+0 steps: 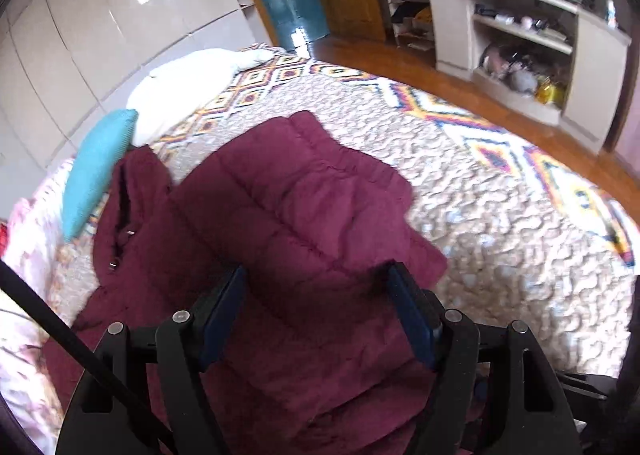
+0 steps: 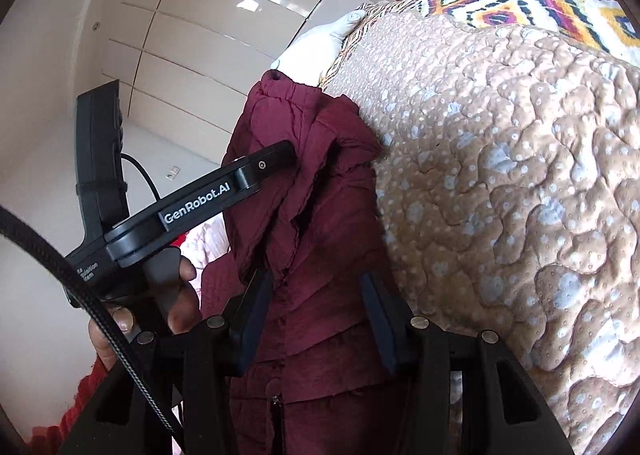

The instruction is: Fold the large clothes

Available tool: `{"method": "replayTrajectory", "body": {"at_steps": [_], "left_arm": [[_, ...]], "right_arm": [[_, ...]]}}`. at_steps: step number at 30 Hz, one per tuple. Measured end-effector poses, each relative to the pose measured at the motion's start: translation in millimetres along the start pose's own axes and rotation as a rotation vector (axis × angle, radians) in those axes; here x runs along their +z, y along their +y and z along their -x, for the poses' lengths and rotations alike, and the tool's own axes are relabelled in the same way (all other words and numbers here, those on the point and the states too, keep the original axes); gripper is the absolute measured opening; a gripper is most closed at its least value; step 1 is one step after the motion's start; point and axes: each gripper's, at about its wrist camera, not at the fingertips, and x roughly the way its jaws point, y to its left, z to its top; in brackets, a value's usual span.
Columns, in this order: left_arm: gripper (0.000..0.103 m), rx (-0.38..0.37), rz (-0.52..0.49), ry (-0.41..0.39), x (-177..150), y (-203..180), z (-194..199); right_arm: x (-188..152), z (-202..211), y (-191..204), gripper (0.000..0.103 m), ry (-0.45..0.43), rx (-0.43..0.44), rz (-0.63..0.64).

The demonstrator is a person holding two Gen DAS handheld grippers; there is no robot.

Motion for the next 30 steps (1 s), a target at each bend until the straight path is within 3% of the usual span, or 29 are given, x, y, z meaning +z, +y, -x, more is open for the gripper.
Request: {"method": "replayTrajectory", "body": {"at_steps": [2, 4, 8, 9, 11, 14, 17, 21, 24, 30], "left_arm": [[0.072, -0.051, 0.015, 0.002, -3, 1, 2], [0.072, -0.057, 0.012, -0.004, -4, -1, 2], [0.070, 0.033, -0.044, 0.019, -4, -10, -11], [0.066, 0.050, -0.050, 0.023, -3, -11, -14], [0.030, 0.074, -0.059, 0.035, -3, -12, -17], [0.016, 0.077, -0.003, 0.029, -3, 1, -12], [0.015, 0.045, 0.118, 0.003, -3, 31, 8], [0.014, 0.075, 0.249, -0.060, -13, 90, 49], [0.014, 0.163, 0.326, -0.095, -32, 146, 77], [0.014, 0.350, 0.490, -0.064, -88, 262, 92]], "right_arm": [[0, 0, 0, 0.052, 0.000, -0.003, 0.002], [1, 0, -1, 0.052, 0.001, -0.003, 0.002], [1, 0, -1, 0.052, 0.002, -0.003, 0.003], [1, 0, -1, 0.052, 0.002, -0.003, 0.002], [2, 0, -1, 0.052, 0.003, -0.002, 0.002], [1, 1, -2, 0.052, 0.004, -0.006, 0.002], [1, 0, -2, 0.051, 0.006, -0.015, 0.006], [0, -2, 0, 0.051, 0.011, -0.036, 0.019], [-1, -5, 3, 0.051, 0.014, -0.060, 0.032], [-5, -12, 16, 0.051, 0.020, -0.128, 0.073]]}}
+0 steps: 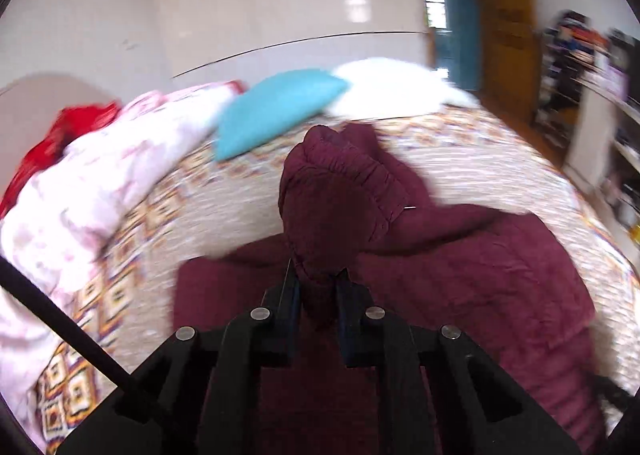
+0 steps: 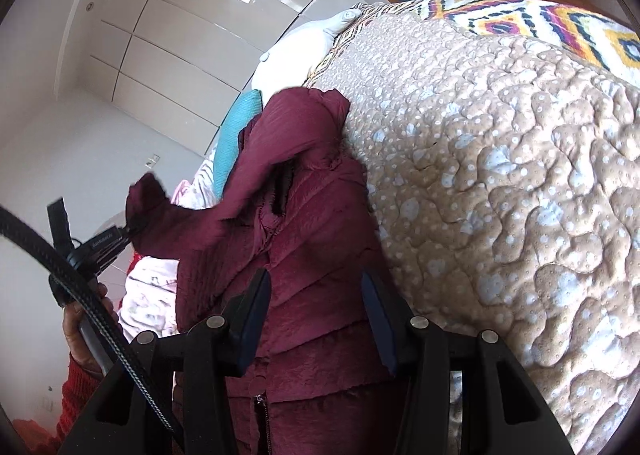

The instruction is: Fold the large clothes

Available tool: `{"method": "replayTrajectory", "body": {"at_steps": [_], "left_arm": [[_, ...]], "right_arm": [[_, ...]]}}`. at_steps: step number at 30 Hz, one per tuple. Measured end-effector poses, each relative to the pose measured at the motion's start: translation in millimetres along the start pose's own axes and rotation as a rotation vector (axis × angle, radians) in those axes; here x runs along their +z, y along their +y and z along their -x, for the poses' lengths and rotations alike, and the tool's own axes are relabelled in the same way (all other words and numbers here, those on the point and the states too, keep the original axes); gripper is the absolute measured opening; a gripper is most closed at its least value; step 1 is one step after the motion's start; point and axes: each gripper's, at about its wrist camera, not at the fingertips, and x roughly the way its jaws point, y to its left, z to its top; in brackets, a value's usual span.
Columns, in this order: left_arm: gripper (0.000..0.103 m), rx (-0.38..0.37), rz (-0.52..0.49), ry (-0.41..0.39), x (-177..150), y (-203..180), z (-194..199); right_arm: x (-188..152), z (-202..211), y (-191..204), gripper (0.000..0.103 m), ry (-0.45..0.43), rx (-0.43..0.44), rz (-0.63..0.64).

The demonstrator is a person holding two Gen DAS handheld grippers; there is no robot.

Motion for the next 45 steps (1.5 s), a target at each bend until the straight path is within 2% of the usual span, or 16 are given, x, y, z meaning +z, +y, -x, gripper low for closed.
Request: {"method": "replayTrajectory", "body": {"at_steps": [4, 6, 11, 14, 16, 18, 20, 23, 26, 29, 32, 35, 39, 41, 45], "left_arm": [[0.014, -0.009, 0.086, 0.084, -22, 55, -36], [0.016, -0.025, 0.120, 0.116, -39, 70, -53], [0.038, -0.097, 0.280, 0.196, -77, 100, -80], [0.041, -0.184, 0.416, 0.200, -91, 127, -79], [0.042, -0.219, 0.465, 0.196, -96, 141, -75], [0.042, -0.194, 0.476, 0.182, -99, 150, -66], [0.055, -0.173, 0.491, 0.164, -102, 161, -56], [0.055, -0.195, 0.519, 0.173, -110, 177, -55], [0.057, -0.188, 0.476, 0.188, -114, 173, -51], [0.057, -0.123, 0.396, 0.157, -112, 160, -33], [0.057, -0.125, 0.338, 0.121, -109, 150, -10], [0.057, -0.110, 0.271, 0.077, -111, 146, 24], [0.060, -0.055, 0.184, 0.044, -128, 149, 64], [0.065, -0.033, 0.153, 0.046, -141, 151, 77], [0.065, -0.043, 0.135, 0.109, -177, 156, 86]], "right_arm": [[3, -3, 37, 0.051, 0.002, -0.113, 0.107], [8, -5, 61, 0.052, -0.001, -0.125, 0.150], [26, -41, 123, 0.051, 0.052, -0.158, 0.271], [33, -74, 152, 0.051, 0.070, -0.221, 0.357], [36, -91, 162, 0.051, 0.072, -0.254, 0.396], [37, -106, 168, 0.051, 0.070, -0.278, 0.426], [39, -116, 171, 0.051, 0.072, -0.311, 0.466], [44, -139, 164, 0.051, 0.102, -0.381, 0.480], [56, -160, 144, 0.051, 0.144, -0.469, 0.455], [65, -168, 132, 0.051, 0.149, -0.555, 0.441], [70, -150, 137, 0.051, 0.123, -0.532, 0.428], [64, -108, 146, 0.051, 0.112, -0.466, 0.431], [37, -38, 138, 0.060, 0.151, -0.410, 0.442], [21, -8, 127, 0.060, 0.165, -0.408, 0.444], [-7, 44, 88, 0.061, 0.186, -0.423, 0.384]]}}
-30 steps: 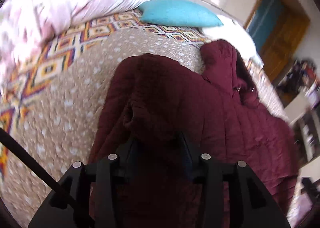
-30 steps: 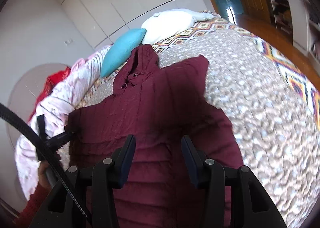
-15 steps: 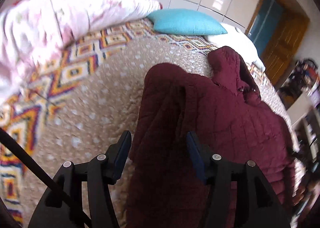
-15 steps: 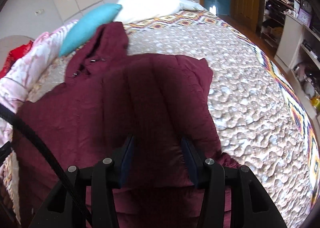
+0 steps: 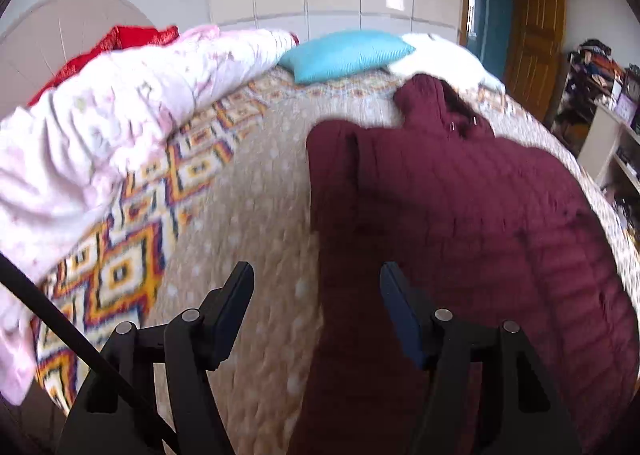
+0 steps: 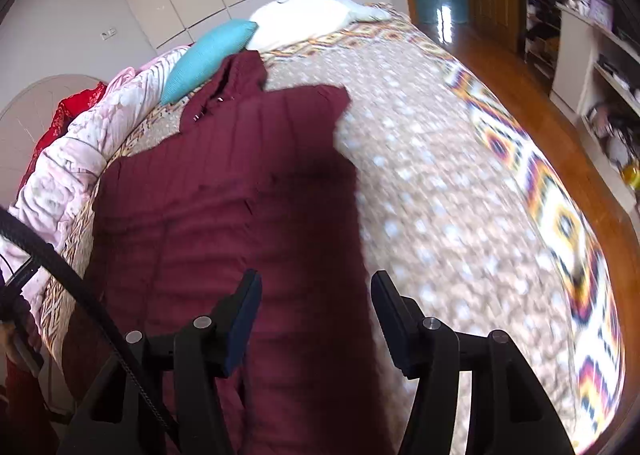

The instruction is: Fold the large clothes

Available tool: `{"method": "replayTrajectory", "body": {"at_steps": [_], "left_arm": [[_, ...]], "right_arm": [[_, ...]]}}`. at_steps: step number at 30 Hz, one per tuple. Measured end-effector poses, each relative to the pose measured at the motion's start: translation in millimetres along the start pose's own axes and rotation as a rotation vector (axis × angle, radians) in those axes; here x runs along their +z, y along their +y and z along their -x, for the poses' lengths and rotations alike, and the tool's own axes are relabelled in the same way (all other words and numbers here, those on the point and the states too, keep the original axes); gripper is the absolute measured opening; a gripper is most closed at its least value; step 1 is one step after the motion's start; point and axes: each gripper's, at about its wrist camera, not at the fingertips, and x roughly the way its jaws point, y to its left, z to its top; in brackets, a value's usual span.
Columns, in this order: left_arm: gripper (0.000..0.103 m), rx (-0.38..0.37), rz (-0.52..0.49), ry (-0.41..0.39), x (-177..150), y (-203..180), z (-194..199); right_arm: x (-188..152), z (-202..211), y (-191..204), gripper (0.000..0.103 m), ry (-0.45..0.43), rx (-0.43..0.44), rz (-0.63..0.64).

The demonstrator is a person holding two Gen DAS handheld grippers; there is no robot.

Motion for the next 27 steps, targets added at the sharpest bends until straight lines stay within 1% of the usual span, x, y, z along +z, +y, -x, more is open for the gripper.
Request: {"method": "replayTrajectory", "body": {"at_steps": [2, 3, 6, 10, 12, 14, 17, 20, 22, 23, 25, 27], "left_arm": [[0.065, -0.006, 0.018, 0.036, -14, 6, -2], [0.065, -0.019, 0.033, 0.062, -24, 10, -4], [0.065, -0.038, 0.060, 0.105, -44, 15, -6], [0.065, -0.046, 0.072, 0.135, -63, 17, -5], [0.065, -0.043, 0.071, 0.152, -70, 15, -4], [0.065, -0.047, 0.073, 0.149, -73, 13, 2], [0.065, -0.060, 0.056, 0.092, -65, 7, 25], [0.065, -0.076, 0.040, 0.016, -44, -4, 47], [0.065, -0.092, 0.042, -0.006, -29, -12, 52], [0.065, -0.101, 0.044, -0.015, -22, -18, 51], [0.065, -0.127, 0.042, -0.031, -11, -30, 47], [0.065, -0.133, 0.038, -0.042, -1, -47, 38]], "right_arm": [[-24, 6, -14, 0.061, 0.011, 0.018, -0.037], [-33, 7, -18, 0.061, 0.017, 0.025, -0.048], [-57, 7, -28, 0.061, 0.031, 0.061, -0.096], [-69, 7, -33, 0.061, 0.026, 0.095, -0.153], [-70, 11, -30, 0.061, 0.016, 0.099, -0.161], [-70, 20, -22, 0.061, 0.001, 0.101, -0.149], [-54, 48, 0, 0.061, -0.035, 0.127, -0.095], [-19, 89, 32, 0.061, -0.109, 0.136, 0.001], [14, 115, 62, 0.063, -0.172, 0.126, 0.069], [33, 126, 79, 0.065, -0.199, 0.128, 0.096], [68, 139, 110, 0.067, -0.232, 0.139, 0.127], [101, 143, 142, 0.067, -0.257, 0.137, 0.168]]}}
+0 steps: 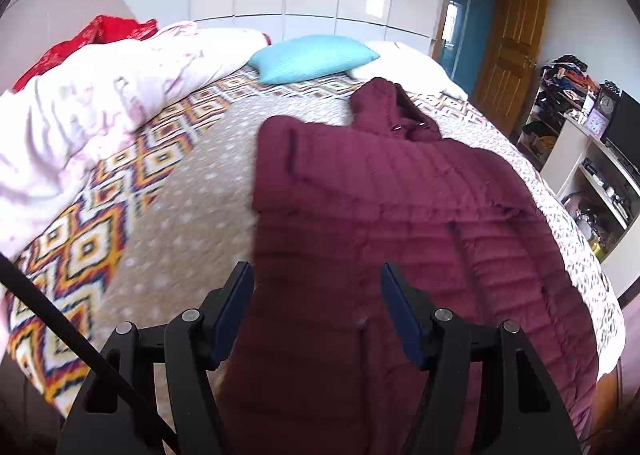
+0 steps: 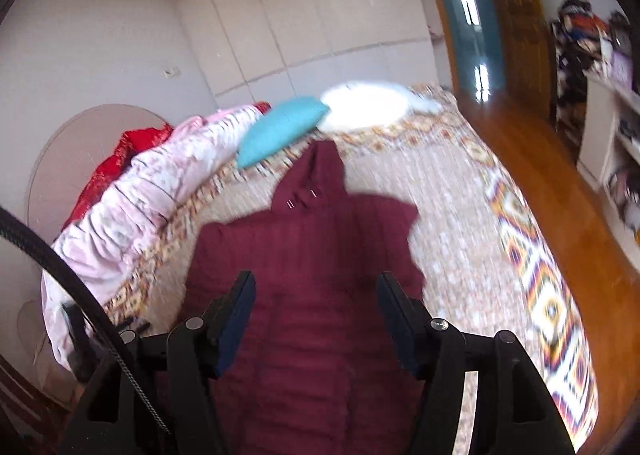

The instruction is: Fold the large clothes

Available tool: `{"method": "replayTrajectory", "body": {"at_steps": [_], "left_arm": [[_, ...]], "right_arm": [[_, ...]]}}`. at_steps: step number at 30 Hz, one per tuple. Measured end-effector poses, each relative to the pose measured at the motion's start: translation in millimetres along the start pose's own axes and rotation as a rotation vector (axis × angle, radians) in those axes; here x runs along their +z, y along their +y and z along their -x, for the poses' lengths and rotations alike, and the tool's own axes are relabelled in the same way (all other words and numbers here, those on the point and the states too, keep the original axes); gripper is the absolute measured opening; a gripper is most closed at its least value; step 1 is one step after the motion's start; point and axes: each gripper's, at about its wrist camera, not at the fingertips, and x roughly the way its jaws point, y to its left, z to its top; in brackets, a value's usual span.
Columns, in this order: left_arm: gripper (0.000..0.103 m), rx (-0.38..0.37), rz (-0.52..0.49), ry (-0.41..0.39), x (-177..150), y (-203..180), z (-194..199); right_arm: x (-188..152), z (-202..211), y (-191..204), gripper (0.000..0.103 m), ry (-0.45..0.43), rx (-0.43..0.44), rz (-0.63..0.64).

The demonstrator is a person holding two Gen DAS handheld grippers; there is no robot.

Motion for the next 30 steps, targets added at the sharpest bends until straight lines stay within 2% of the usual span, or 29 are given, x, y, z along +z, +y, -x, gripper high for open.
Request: {"method": "replayTrajectory", "body": {"at_steps": [5, 8, 12, 13, 16, 20, 22, 26, 30], "left_arm": [[0.065, -0.010, 0.027, 0.001, 14, -26, -41], [0.065, 0.035, 0.020, 0.010, 14, -31, -78], [0.065, 0.092, 0.013, 0.035, 5, -24, -116], [0.065, 0.088, 0.029, 0.057, 3, -18, -125], [0.065, 0.059, 0.092, 0.086, -1, -2, -143], [0.078, 0.008, 0.104, 0.059, -6, 2, -146], [0.080, 0.000, 0.096, 0.056, -8, 0, -147], [0.083, -0.003, 0.090, 0.063, -9, -2, -150], [0.084, -0.008, 0.092, 0.060, -9, -2, -150]], "right_arm": [[74, -63, 56, 0.069, 0.025, -0.014, 0.062], [100, -114, 76, 0.069, 0.064, -0.018, 0.075], [120, -215, 94, 0.069, 0.147, -0.029, 0.067], [121, -233, 92, 0.069, 0.162, -0.032, 0.067], [122, -321, 84, 0.069, 0.234, -0.049, 0.020], [122, -414, 68, 0.069, 0.267, -0.029, -0.054], [126, -454, 62, 0.069, 0.275, -0.029, -0.069], [139, -518, 50, 0.069, 0.270, -0.075, -0.085], [148, -563, 32, 0.069, 0.258, -0.161, -0.098]]}}
